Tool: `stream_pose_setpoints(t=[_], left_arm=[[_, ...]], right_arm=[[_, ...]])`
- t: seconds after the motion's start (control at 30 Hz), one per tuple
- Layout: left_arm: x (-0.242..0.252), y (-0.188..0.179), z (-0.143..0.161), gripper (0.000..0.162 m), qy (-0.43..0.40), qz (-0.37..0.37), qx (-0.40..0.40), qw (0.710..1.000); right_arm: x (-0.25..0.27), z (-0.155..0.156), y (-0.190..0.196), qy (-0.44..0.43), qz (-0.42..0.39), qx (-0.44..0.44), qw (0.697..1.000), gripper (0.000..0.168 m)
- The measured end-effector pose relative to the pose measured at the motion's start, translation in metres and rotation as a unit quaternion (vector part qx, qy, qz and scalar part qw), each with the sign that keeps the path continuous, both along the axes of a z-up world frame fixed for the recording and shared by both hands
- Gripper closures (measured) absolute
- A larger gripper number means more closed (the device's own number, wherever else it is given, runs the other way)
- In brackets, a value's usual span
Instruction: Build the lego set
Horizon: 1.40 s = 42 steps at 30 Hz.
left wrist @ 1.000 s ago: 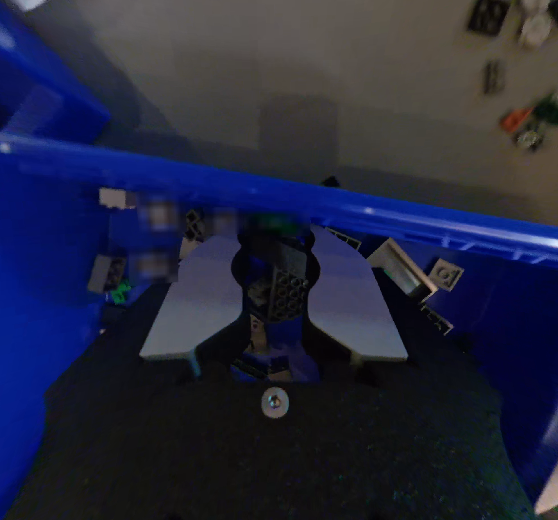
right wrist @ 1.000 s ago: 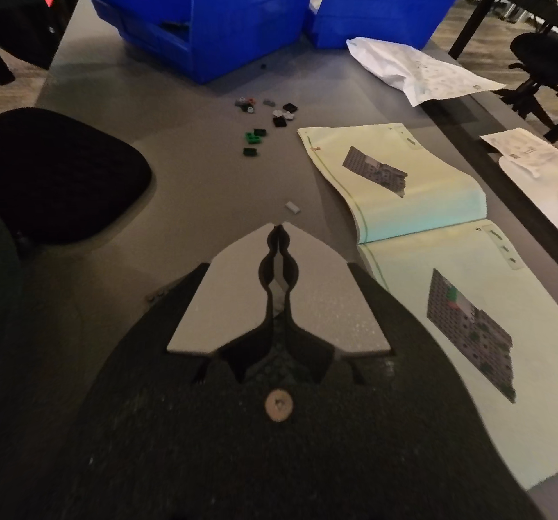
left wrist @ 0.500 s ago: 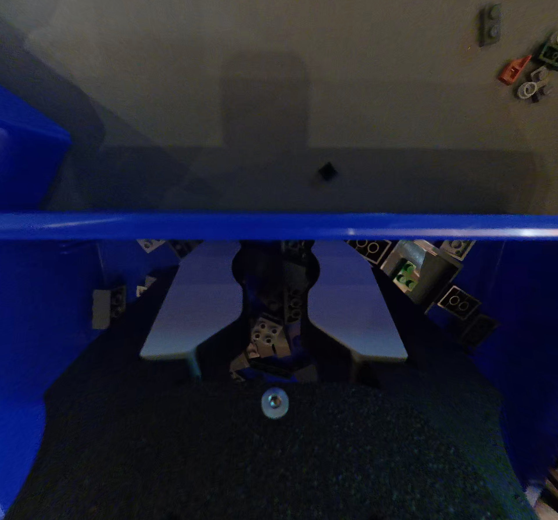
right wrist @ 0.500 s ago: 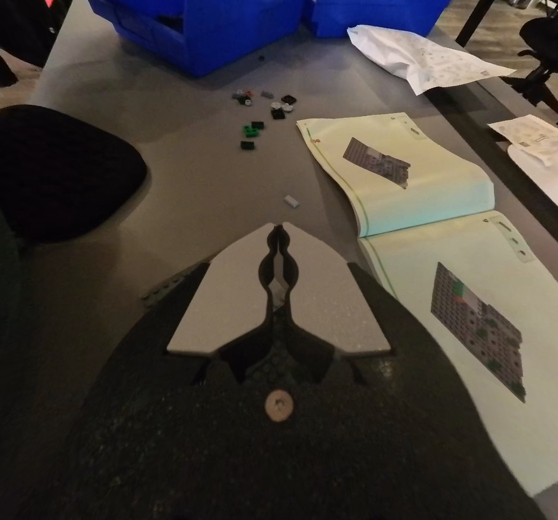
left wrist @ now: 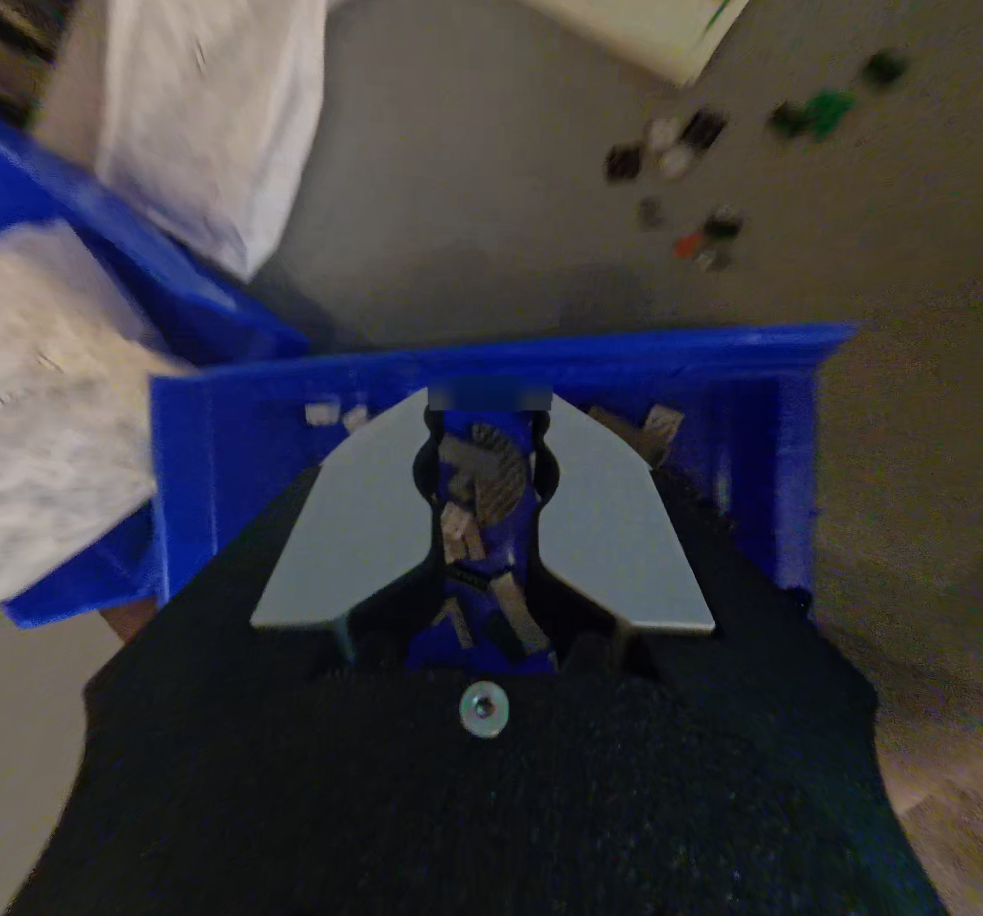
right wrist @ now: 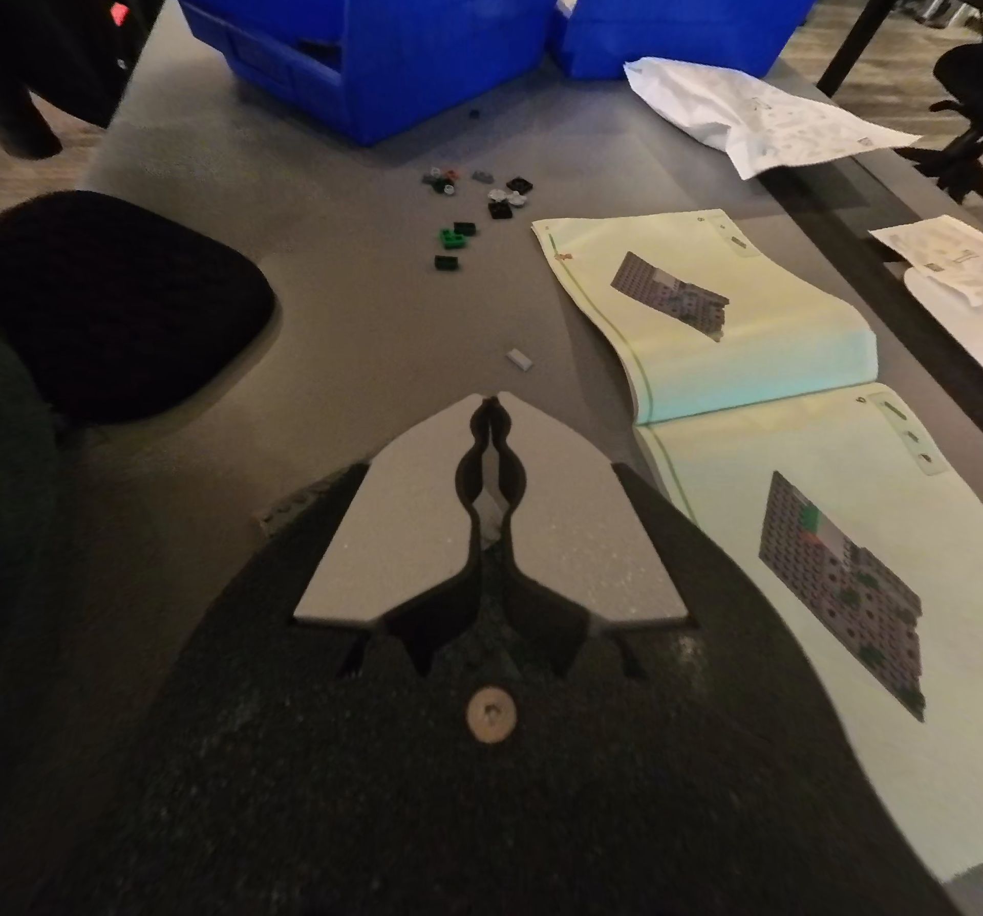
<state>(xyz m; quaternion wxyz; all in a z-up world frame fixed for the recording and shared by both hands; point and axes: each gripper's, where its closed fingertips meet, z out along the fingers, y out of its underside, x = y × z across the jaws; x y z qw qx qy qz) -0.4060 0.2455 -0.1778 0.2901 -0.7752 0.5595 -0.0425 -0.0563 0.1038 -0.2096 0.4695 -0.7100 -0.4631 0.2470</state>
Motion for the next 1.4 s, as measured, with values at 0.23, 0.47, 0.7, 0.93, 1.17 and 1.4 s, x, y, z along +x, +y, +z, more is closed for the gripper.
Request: stream_pose_setpoints(t=[0.23,0.47,0.7,0.93,1.17,1.4], left_arm=[[0.134,-0.077,0.076,0.131,-0.208,-0.137,0.068,0.966],[0.256,-0.133,0.073,0.131,-0.331,-0.223,0.082,0.913],[0.307,-0.146,0.070,0.131,-0.402,-0.225,0.134,0.878],[0.327,-0.160,0.061,0.131,-0.402,-0.251,0.153,0.867],[0.330,-0.159,0.051,0.130,-0.391,-0.255,0.167,0.869],[0.310,-0.147,0.024,0.124,-0.368,-0.216,0.107,0.898]], right_arm=[[-0.031,0.029,-0.008,0.066,0.053,-0.036,0.996,0.168],[-0.062,0.056,-0.027,0.154,0.129,-0.122,0.972,0.152],[-0.041,0.083,-0.030,0.320,0.160,-0.300,0.884,0.143],[-0.031,0.094,-0.028,0.409,0.164,-0.375,0.815,0.145],[-0.031,0.084,-0.024,0.391,0.155,-0.386,0.821,0.160],[-0.019,0.029,0.004,0.129,0.116,-0.252,0.952,0.161]])
